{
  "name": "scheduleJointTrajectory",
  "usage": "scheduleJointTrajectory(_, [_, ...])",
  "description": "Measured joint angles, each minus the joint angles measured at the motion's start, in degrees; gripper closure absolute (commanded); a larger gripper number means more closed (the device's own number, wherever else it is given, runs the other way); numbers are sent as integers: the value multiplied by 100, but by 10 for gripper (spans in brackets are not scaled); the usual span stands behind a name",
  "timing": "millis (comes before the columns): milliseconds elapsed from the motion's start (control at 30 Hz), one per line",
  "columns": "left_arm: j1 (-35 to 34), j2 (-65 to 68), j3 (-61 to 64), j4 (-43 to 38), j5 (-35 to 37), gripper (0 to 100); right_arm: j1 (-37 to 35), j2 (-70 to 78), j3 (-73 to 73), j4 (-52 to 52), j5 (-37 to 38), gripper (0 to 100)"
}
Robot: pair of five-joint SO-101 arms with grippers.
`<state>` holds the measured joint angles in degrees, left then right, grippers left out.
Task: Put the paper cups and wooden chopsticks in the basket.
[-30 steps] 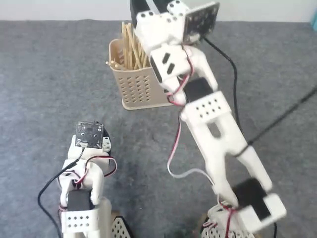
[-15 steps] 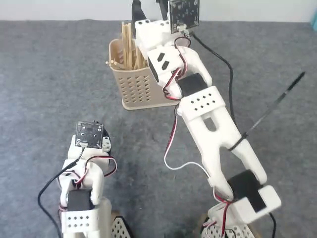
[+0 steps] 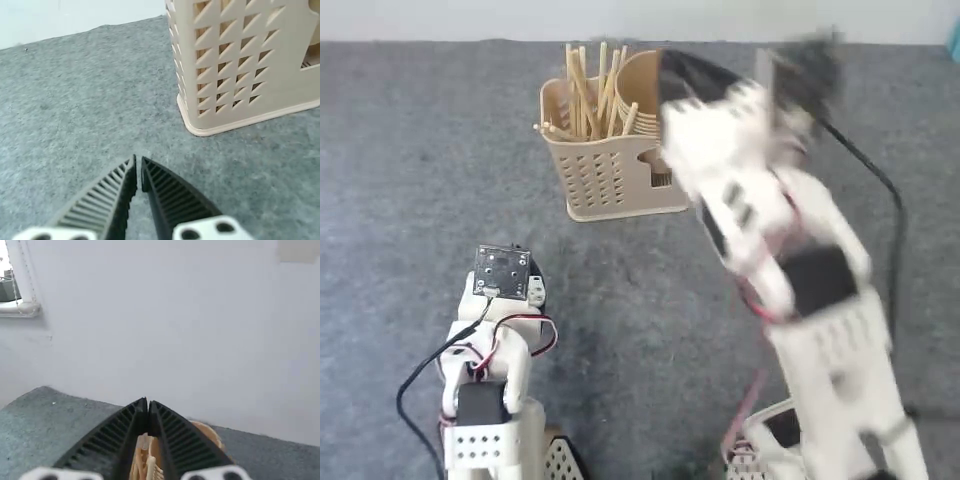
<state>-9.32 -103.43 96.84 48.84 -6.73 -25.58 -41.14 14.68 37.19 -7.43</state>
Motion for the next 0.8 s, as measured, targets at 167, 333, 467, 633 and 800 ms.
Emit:
scheduleJointTrajectory(167, [176, 0, 0, 0, 0, 989, 712, -1916, 1345, 211, 0, 990])
scheduleJointTrajectory(333, [598, 0, 0, 114, 0, 989, 1820, -3288, 2233, 1196, 167, 990])
scheduleJointTrajectory(467, [695, 0, 0, 149, -18, 989, 2567, -3842, 2963, 1969, 167, 990])
scheduleJointTrajectory(633, [738, 0, 0, 703, -18, 989, 2910, -4554, 4721, 2163, 229, 990])
scheduleJointTrajectory(800, [730, 0, 0, 1248, -18, 988, 2998, -5846, 6831, 2356, 237, 990])
